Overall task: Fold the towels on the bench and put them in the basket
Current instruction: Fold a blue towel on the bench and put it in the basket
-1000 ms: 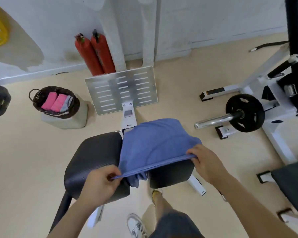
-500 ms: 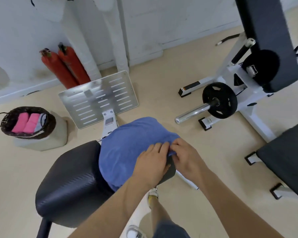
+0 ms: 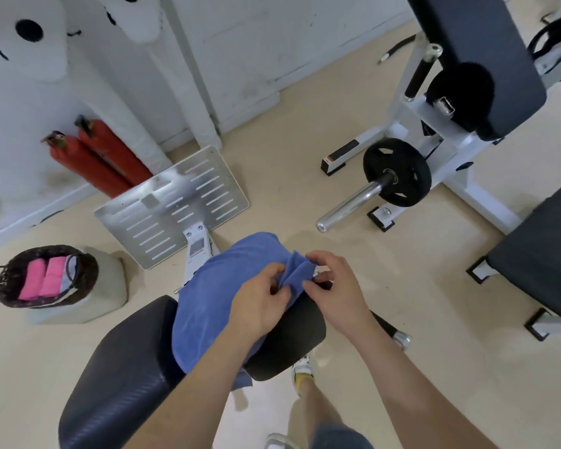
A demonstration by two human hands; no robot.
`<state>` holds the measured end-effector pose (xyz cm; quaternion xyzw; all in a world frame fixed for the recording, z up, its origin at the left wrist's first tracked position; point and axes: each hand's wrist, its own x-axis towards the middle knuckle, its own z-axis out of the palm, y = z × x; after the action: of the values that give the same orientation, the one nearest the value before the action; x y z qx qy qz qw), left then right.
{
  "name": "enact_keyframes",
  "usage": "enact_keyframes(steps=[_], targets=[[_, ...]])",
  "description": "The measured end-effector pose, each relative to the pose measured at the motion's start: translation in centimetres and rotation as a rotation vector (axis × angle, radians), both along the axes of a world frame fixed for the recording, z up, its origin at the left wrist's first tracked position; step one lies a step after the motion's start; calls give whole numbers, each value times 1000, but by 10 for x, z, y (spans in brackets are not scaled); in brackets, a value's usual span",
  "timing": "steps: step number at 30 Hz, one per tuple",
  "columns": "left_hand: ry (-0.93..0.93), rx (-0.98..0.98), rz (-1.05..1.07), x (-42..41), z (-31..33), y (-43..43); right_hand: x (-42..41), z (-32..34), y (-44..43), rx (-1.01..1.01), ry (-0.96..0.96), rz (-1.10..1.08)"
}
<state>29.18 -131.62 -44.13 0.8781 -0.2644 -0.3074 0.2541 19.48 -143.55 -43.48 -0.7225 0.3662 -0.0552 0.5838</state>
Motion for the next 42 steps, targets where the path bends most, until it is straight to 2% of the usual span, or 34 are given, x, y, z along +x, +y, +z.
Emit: enact_keyframes(steps=[3,6,9,12,14,15,17,19,20,23,26,29,33,36,38,42], targets=[[68,-17,28,2,4,-4,2,-5,-9,-265,3,101],[115,-43,39,2,8,-11,4,-5,-12,-332,-26,92],[132,-118,75,1,11,-19,4,-6,-11,-335,-82,47],[282,-273,238,1,7,-22,3,-8,-9,-214,-88,-11],[323,-293,353,0,3,-20,1,-10,-10,-155,-54,-23],[317,-281,401,1,0,-19,1,-10,-10,-190,-37,-13],[284,-277,476,1,-2,-18,-1,-11,-10,-397,-39,35],[233,-327,466,-1,1,-17,0,-8,-7,-592,-63,101],[187,-344,416,-3,4,-17,0,-6,-5,-605,-80,118],[54,-355,259,-9,11,-18,3,0,-2,-471,-130,98],[44,-346,225,-8,13,-13,5,5,-5,-400,-135,100],[0,-323,219,-9,17,-12,9,10,-8,-387,-111,148],[-198,-304,341,-1,31,-9,11,18,-12,-428,-71,230],[-305,-294,190,4,37,-8,13,24,-14,-399,-85,204],[-224,-249,96,0,34,-13,15,27,-13,-312,-104,140],[12,-353,298,-8,25,-17,17,33,-16,-214,-90,103]])
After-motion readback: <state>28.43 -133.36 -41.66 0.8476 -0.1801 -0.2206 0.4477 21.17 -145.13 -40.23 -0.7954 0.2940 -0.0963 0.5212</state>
